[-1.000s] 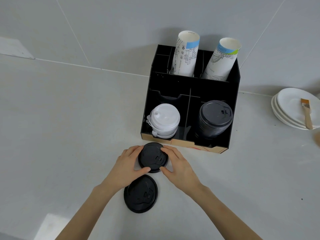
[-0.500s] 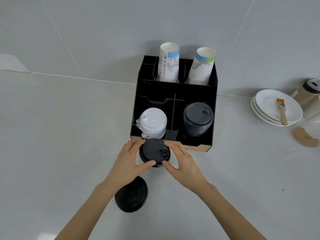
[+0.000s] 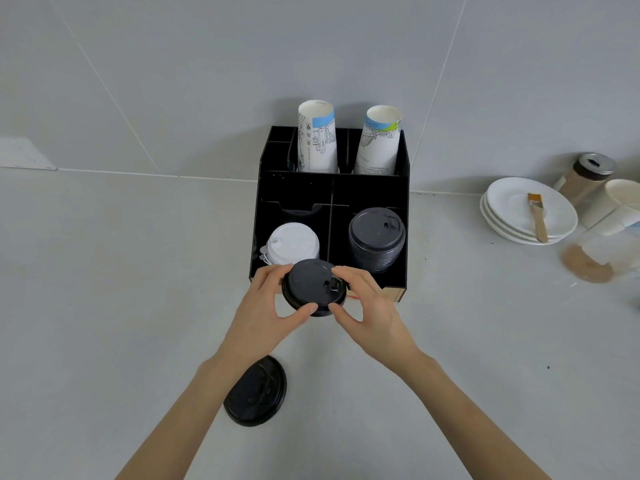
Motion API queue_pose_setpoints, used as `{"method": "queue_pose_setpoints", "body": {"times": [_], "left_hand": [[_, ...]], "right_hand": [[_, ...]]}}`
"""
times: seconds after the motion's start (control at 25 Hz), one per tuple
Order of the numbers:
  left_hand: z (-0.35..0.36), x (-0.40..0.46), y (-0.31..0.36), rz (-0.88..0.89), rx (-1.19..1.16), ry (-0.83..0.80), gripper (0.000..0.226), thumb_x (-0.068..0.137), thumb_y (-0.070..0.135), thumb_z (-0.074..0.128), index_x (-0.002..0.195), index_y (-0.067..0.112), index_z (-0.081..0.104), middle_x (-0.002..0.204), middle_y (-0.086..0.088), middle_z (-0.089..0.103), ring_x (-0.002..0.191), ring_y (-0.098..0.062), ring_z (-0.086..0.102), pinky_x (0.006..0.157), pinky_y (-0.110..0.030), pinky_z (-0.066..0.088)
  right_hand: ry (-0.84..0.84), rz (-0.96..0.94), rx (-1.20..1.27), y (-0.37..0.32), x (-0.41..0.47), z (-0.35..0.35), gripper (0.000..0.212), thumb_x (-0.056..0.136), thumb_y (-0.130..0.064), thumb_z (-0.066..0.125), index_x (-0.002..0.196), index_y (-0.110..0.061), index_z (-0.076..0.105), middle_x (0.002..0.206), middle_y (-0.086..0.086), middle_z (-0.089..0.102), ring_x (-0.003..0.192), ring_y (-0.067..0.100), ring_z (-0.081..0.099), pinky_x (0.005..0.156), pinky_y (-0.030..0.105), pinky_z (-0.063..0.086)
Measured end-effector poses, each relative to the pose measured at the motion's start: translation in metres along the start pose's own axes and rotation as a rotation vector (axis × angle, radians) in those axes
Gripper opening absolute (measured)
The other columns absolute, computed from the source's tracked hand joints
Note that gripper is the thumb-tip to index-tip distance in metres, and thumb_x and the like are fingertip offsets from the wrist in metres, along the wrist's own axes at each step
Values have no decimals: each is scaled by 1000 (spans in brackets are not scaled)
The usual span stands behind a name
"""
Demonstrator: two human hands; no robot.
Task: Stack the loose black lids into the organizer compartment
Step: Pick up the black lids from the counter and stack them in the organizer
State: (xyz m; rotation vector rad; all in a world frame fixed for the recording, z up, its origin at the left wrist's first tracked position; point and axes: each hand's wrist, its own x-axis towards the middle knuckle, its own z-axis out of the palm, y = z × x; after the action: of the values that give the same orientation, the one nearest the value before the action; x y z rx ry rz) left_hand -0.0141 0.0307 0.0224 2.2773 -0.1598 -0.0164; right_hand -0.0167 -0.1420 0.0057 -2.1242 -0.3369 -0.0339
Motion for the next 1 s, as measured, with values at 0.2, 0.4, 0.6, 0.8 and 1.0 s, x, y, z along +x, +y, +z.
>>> {"method": "queue_pose_setpoints", "body": {"times": [0.2, 0.4, 0.6, 0.8, 1.0], "left_hand": [[5, 13, 19, 23, 6, 35, 58, 74, 29, 68, 123, 19, 40, 115, 10, 35, 103, -11, 44, 84, -19, 35], [15, 33, 32, 41, -29, 54, 58, 74, 29, 68, 124, 17, 40, 122, 5, 39, 107, -8, 41, 88, -21, 33], [27, 55, 45, 51, -33, 58, 60, 75, 31, 67, 126, 16, 39, 130, -2, 41, 113, -11, 41, 91, -20, 30], [43, 79, 54, 47, -8, 75, 62, 74, 32, 68, 126, 13, 38, 130, -7, 43, 120, -19, 41, 94, -25, 33], [58, 96, 56, 7, 45, 63, 63, 72, 35, 69, 124, 15, 38, 129, -6, 43, 118, -20, 42, 95, -35, 39]], "right_hand": [[66, -37, -31, -1, 9, -21, 44, 82, -9, 60, 124, -13, 44, 128, 6, 49, 112, 5, 43, 92, -4, 27], [135, -10, -54, 3, 20, -40, 45, 82, -11, 60, 124, -15, 45, 129, 4, 48, 116, 12, 46, 95, 3, 29], [152, 19, -76, 10, 33, -63, 46, 82, -11, 60, 124, -17, 44, 127, 4, 51, 106, 7, 46, 86, -8, 24], [128, 24, -105, 18, 49, -84, 46, 82, -9, 59, 125, -15, 42, 128, 5, 50, 105, 5, 42, 82, -10, 23], [109, 50, -125, 34, 61, -89, 48, 81, -5, 58, 125, -15, 42, 133, 6, 46, 118, 16, 45, 87, -6, 24]]}}
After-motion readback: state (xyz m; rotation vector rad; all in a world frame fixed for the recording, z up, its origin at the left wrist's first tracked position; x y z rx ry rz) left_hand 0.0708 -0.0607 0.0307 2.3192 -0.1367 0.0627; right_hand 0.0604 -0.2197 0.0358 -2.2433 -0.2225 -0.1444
